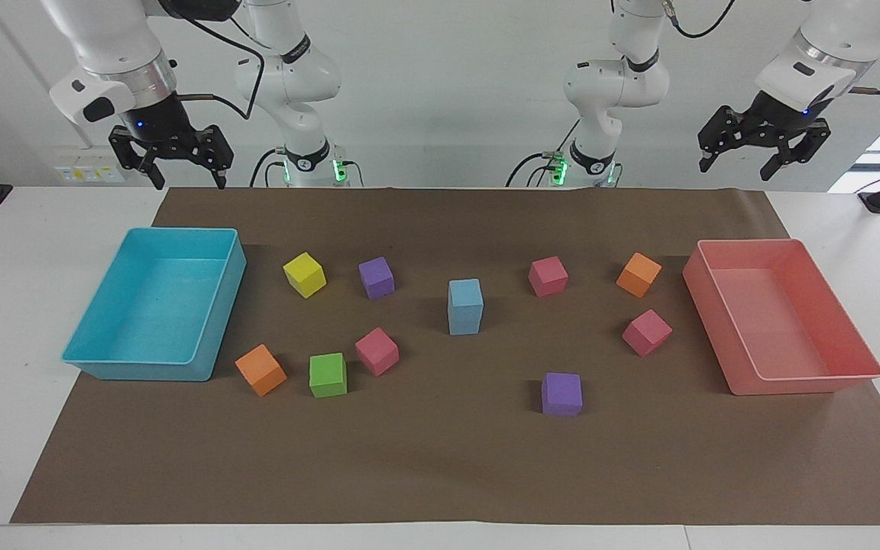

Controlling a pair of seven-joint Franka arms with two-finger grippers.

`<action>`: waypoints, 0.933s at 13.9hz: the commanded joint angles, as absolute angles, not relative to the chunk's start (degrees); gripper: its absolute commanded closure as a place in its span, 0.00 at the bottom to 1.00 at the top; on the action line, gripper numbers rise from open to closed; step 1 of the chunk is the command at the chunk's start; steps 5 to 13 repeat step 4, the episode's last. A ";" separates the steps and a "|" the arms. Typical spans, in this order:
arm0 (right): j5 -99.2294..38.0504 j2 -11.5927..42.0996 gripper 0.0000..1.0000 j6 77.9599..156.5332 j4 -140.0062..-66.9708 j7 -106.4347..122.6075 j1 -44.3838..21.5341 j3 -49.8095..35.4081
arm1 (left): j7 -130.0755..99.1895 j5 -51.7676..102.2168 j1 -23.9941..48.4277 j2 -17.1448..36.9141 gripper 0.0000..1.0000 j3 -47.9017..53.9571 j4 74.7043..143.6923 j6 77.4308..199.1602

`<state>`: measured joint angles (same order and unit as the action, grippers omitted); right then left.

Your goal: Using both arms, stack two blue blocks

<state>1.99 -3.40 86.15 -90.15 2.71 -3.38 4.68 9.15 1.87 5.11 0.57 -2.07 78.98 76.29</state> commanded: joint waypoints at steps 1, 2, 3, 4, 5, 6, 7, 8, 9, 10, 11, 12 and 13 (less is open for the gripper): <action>2.55 -4.13 0.00 86.92 -90.88 3.25 -3.34 4.48 | 8.79 2.11 4.31 -0.79 0.00 -1.49 80.42 76.03; 2.55 -4.13 0.00 86.92 -90.88 3.16 -3.34 4.57 | 8.79 2.11 4.31 -0.79 0.00 -1.49 80.42 76.11; 2.55 -4.13 0.00 86.92 -90.88 3.25 -3.34 4.48 | 8.79 2.11 4.31 -0.79 0.00 -1.49 80.42 76.11; 2.55 -4.13 0.00 86.84 -90.79 3.43 -3.25 4.57 | 8.70 2.11 4.31 -0.79 0.00 -1.49 80.42 76.11; 2.55 -4.13 0.00 86.84 -90.79 3.43 -3.25 4.57 | 8.70 2.11 4.31 -0.79 0.00 -1.49 80.42 76.11; 2.55 -4.13 0.00 86.84 -90.79 3.43 -3.25 4.57 | 8.70 2.11 4.31 -0.79 0.00 -1.49 80.42 76.11; 2.55 -4.13 0.00 86.84 -90.79 3.43 -3.25 4.57 | 8.70 2.11 4.31 -0.79 0.00 -1.49 80.42 76.11; 2.55 -4.13 0.00 86.84 -90.79 3.43 -3.25 4.57 | 8.70 2.11 4.31 -0.79 0.00 -1.49 80.42 76.11; 2.55 -4.13 0.00 86.84 -90.79 3.43 -3.25 4.57 | 8.70 2.11 4.31 -0.79 0.00 -1.49 80.42 76.11; 2.55 -4.13 0.00 86.84 -90.79 3.43 -3.25 4.57 | 8.70 2.11 4.31 -0.79 0.00 -1.49 80.42 76.11; 2.55 -4.13 0.00 86.84 -90.79 3.43 -3.25 4.57 | 8.70 2.11 4.31 -0.79 0.00 -1.49 80.42 76.11; 2.55 -4.13 0.00 86.84 -90.79 3.43 -3.25 4.57 | 8.70 2.11 4.31 -0.79 0.00 -1.49 80.42 76.11; 2.55 -4.13 0.00 86.84 -90.79 3.43 -3.25 4.57 | 8.70 2.11 4.31 -0.79 0.00 -1.49 80.42 76.11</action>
